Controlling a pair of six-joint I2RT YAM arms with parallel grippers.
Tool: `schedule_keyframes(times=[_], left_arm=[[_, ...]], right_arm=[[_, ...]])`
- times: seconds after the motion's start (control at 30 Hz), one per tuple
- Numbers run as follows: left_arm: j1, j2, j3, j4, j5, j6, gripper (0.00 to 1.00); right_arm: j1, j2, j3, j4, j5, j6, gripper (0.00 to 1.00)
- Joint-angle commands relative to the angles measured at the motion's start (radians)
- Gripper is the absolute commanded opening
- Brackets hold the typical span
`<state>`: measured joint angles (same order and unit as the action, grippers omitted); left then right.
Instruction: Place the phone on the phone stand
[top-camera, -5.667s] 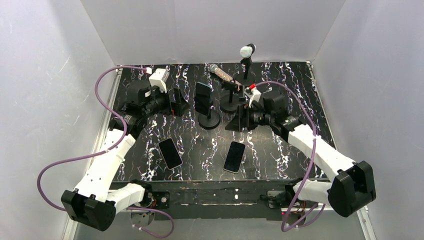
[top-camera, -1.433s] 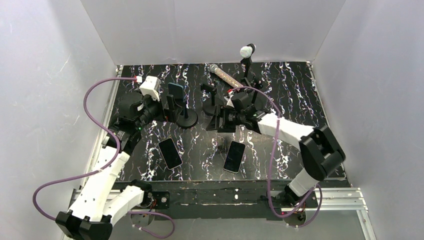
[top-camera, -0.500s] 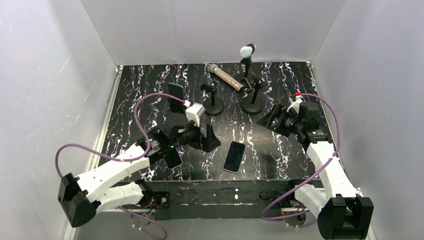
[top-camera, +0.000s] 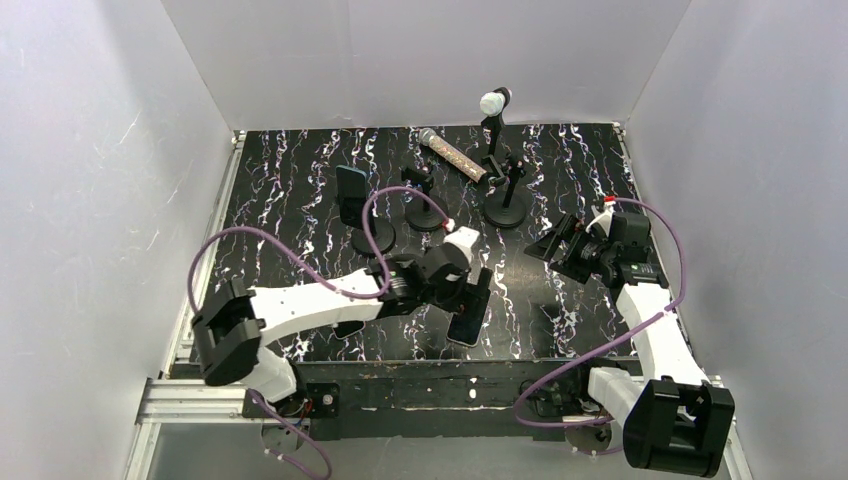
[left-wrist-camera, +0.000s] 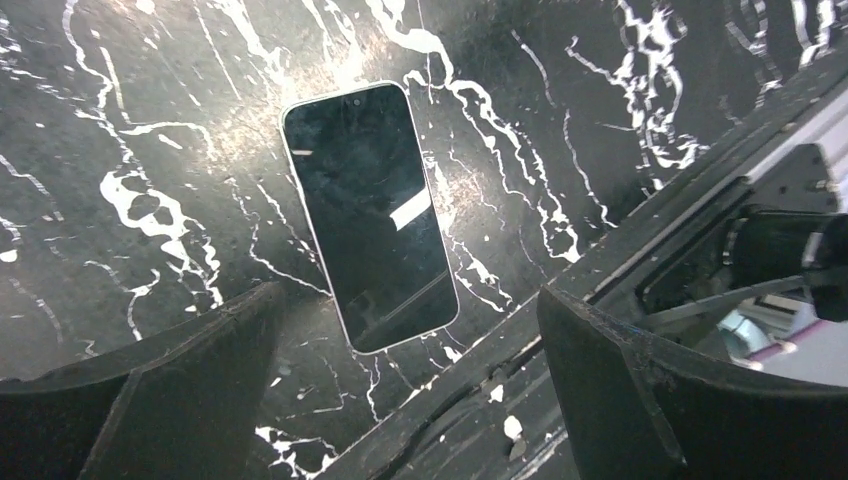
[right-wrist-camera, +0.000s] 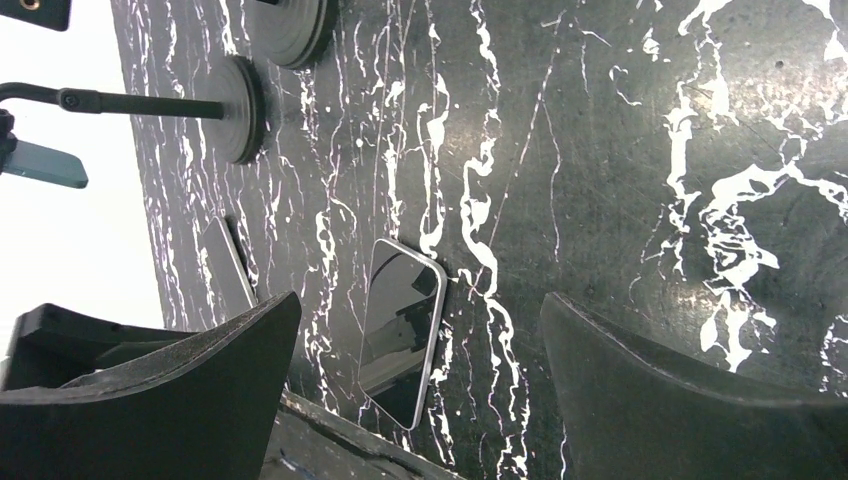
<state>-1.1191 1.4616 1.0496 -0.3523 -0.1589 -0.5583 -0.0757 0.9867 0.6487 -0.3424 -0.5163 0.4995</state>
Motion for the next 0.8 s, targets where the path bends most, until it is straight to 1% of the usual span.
schedule_keyframes(times=[0.0,0.03,0.07,0.23,0.43,0.77], left_arm=[[-0.030,0.104,0.075,-0.060,-0.062,-0.032,0.98],[-0.038,0.128,0.089,-0.064,-0.062,-0.036,0.98],[-0.059,0.186,0.130,-0.079,-0.082,-0.040,0.98],[-0.085,0.289,0.201,-0.152,-0.140,-0.073,0.98],[-0.105,0.371,0.261,-0.204,-0.178,-0.083,0.98],[-0.105,0.457,0.283,-0.210,-0.177,-0.089,0.98]], right_arm=[[-0.025,0.001,-0.012,0.016,-0.018,-0.029,0.98],[-0.029,0.004,-0.015,0.017,-0.018,-0.030,0.99],[-0.034,0.007,-0.015,0.021,-0.019,-0.031,0.98],[-0.041,0.010,-0.019,0.030,-0.026,-0.029,0.98],[-0.045,0.025,-0.018,0.036,-0.037,-0.027,0.98],[-0.052,0.038,-0.016,0.044,-0.051,-0.026,0.98]])
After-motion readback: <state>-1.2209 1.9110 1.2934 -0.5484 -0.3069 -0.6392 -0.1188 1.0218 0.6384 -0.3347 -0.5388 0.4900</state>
